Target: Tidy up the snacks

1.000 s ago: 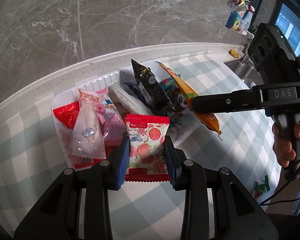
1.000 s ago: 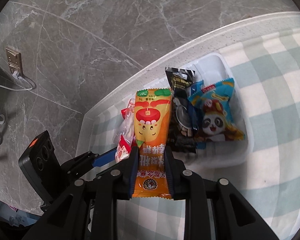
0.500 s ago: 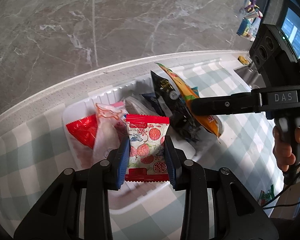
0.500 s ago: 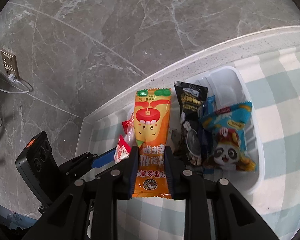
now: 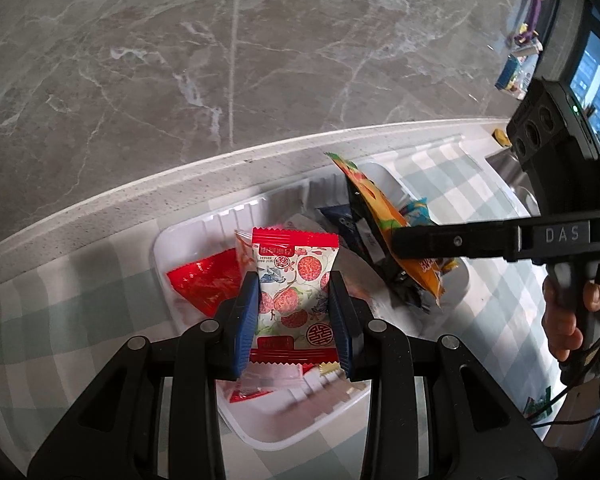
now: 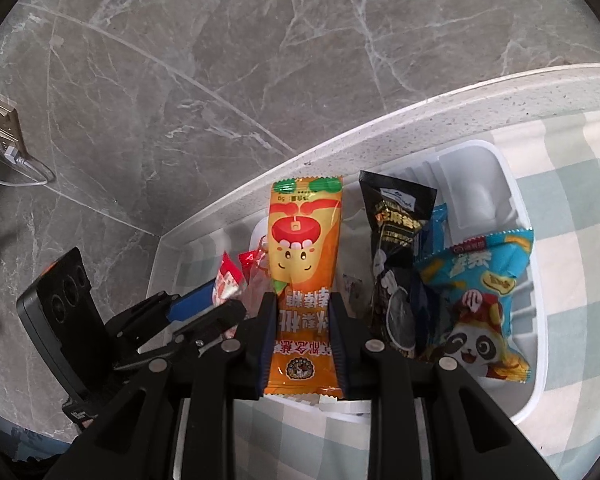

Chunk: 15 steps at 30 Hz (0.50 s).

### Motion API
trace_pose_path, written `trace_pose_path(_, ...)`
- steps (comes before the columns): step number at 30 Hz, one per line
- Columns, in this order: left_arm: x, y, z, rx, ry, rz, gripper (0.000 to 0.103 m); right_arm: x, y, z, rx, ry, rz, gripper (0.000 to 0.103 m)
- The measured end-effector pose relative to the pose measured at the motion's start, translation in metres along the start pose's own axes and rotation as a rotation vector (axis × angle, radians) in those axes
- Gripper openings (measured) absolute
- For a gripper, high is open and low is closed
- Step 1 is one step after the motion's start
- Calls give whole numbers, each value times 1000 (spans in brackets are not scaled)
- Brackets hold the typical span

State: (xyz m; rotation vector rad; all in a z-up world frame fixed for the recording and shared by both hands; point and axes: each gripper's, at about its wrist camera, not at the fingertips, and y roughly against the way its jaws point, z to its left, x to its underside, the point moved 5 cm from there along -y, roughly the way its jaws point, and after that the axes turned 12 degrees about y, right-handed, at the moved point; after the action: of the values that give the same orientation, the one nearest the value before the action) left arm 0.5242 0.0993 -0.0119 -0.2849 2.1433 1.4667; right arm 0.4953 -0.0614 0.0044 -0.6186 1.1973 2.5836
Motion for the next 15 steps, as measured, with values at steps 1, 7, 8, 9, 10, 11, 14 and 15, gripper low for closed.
trace_pose_path(1, -1, 0, 2, -1, 6, 0, 31, -1, -2, -1, 4, 2, 4, 27)
trace_pose_path(7, -3, -7, 13, -6, 26, 13, 31, -2, -11, -6, 41, 8, 20, 27)
trace_pose_path(8, -3, -9, 14, -7, 30, 17, 31, -3, -12, -8, 50, 11, 23, 27)
trace_pose_path(9, -2, -11, 15, -6, 34, 22, 31, -3, -13, -9, 56, 11, 26, 27)
trace_pose_path(10, -2, -13, 17, -7, 38, 24, 31, -3, -14, -12, 71, 13, 29, 27)
trace_pose_path(11, -2, -15, 18, -8, 41, 27, 31, -3, -15, -13, 79, 16, 31, 27)
trace_pose_path(14, -2, -20, 19, -10, 44, 32, 31, -4, -15, -16, 88, 14, 28, 27)
trace_pose_path(15, -2, -21, 19, -11, 44, 34, 31, -5, -14, -17, 105, 23, 27, 27)
